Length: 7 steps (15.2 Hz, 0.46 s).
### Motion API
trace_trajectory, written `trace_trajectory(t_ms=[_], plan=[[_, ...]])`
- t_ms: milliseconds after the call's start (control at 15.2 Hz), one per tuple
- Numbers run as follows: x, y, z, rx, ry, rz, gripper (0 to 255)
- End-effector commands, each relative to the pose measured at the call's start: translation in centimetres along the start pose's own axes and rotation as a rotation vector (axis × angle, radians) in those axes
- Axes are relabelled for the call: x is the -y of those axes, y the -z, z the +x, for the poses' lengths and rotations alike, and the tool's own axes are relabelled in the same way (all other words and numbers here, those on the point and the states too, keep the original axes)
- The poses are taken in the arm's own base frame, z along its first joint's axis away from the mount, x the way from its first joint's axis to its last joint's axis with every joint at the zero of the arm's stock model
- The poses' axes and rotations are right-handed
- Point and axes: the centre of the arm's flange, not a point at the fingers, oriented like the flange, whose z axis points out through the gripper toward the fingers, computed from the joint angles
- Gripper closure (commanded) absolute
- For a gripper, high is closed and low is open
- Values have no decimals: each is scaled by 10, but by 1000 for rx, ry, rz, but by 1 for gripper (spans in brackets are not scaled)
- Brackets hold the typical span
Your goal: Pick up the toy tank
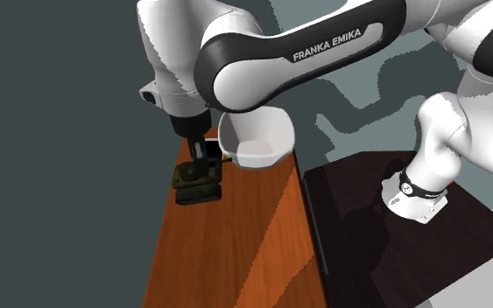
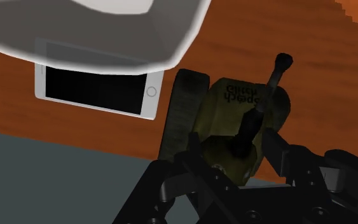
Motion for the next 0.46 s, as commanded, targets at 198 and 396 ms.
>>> trace_trajectory(t_ms=[198,396], plan=[[-1,27,-1,-1,0,0,255],[-1,33,-1,-1,0,0,255]])
